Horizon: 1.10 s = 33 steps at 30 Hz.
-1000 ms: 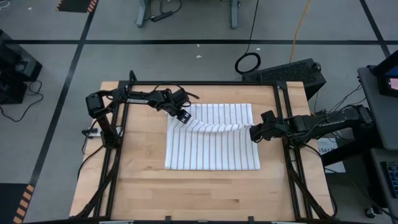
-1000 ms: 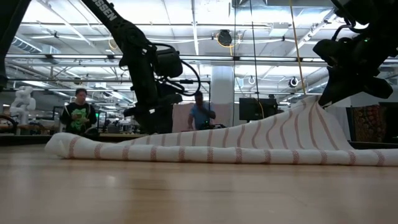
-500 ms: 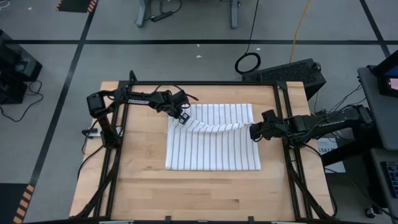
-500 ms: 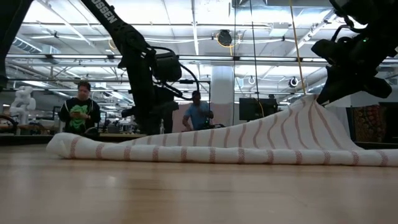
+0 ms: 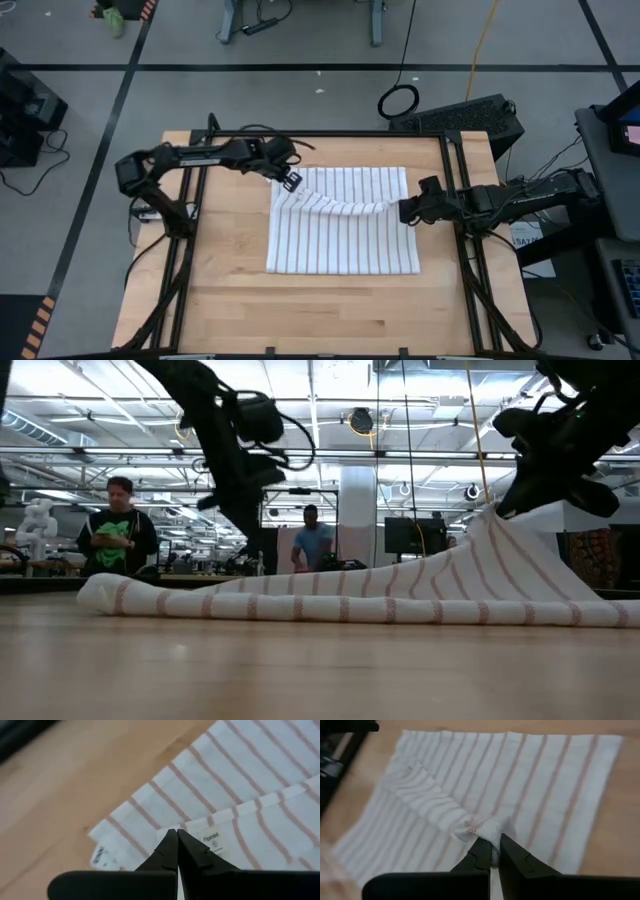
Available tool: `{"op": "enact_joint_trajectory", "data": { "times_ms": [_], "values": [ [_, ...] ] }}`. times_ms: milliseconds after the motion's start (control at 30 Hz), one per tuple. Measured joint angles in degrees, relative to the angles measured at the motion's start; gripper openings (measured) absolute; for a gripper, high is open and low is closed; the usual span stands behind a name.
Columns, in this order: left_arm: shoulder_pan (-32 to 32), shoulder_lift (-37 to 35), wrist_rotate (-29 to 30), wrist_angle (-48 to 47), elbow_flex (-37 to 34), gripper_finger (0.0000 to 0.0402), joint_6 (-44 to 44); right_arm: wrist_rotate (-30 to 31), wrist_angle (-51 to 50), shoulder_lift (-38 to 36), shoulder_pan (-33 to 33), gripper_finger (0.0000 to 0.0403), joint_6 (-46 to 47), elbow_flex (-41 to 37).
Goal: Roll towel
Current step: Roll the white towel
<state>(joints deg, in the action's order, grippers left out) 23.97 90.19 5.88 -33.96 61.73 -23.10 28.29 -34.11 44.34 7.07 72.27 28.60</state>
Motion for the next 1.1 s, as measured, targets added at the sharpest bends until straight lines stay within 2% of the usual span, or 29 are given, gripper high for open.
{"op": "enact_joint_trajectory", "data": {
  "times_ms": [200, 333, 400, 533, 600, 833, 933, 1100],
  "values": [
    [0.6, -4.2, 1.2, -2.2, 0.0, 0.0001, 0.0, 3.9, 1.6, 0.0, -0.1, 0.0004, 0.0, 0.0],
    [1.3, -3.4, 0.5, -0.9, -0.4, 0.0002, 2.0, 4.8, 1.1, 0.0, -1.3, 0.0004, -1.3, 0.0],
    [1.7, -1.7, -2.2, 1.6, -0.8, 0.001, 3.2, 4.7, 1.1, 0.0, -1.9, 0.0004, -2.1, 0.0],
    [4.2, 2.6, -9.9, -0.5, -1.2, 0.006, -2.1, 4.5, 1.1, 0.0, -2.3, 0.0004, -3.5, 0.0],
    [4.8, 4.2, -10.8, -2.4, -1.2, 0.009, -4.5, 4.4, 1.3, 0.0, -2.3, 0.0004, -3.8, 0.0],
    [4.0, 7.7, -12.6, 2.4, -1.2, 0.0185, -6.3, 4.4, 0.5, 0.0, -2.3, 0.0004, -4.2, 0.0],
    [4.0, 8.9, -11.3, 1.8, -1.2, 0.0202, -9.9, 4.4, 0.4, 0.0, -2.3, 0.0004, -4.2, 0.0],
    [4.0, 10.5, -10.6, 2.2, -1.2, 0.0205, -15.9, 4.4, 0.5, 0.0, -2.3, 0.0004, -4.2, 0.0]
  ]
}}
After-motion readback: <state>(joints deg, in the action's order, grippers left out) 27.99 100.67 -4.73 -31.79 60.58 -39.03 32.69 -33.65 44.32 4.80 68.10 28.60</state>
